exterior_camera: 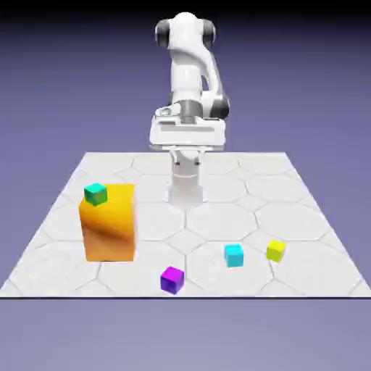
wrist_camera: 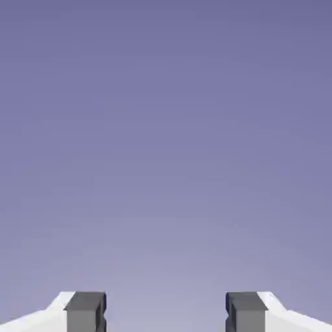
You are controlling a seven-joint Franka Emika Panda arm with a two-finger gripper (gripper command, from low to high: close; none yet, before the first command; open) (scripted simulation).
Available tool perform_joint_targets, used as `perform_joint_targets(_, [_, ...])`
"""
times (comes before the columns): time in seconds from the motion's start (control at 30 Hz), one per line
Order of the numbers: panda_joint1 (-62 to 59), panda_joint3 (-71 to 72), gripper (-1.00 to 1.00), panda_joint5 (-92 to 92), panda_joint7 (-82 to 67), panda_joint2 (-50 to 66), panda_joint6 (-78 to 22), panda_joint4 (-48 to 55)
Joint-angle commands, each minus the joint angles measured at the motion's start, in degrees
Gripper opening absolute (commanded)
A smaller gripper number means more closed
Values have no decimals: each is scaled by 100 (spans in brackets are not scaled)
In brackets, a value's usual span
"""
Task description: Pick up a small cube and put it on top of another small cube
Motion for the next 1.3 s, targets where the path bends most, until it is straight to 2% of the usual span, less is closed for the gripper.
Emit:
perform_joint_targets(0.0, [21, -52, 0, 225, 39, 206, -250, 87])
perform_joint_targets(1.03, [670, -1657, 0, 7178, 1239, 6587, -7972, 2787])
perform_joint_targets(1.2, [947, -1242, 0, 7837, 1009, 7012, -7645, 2844])
perform_joint_targets(1.23, [947, -1242, -100, 7838, 1009, 7012, -7645, 2844])
perform_joint_targets(1.27, [947, -1242, -100, 7838, 1009, 7012, -7645, 2844])
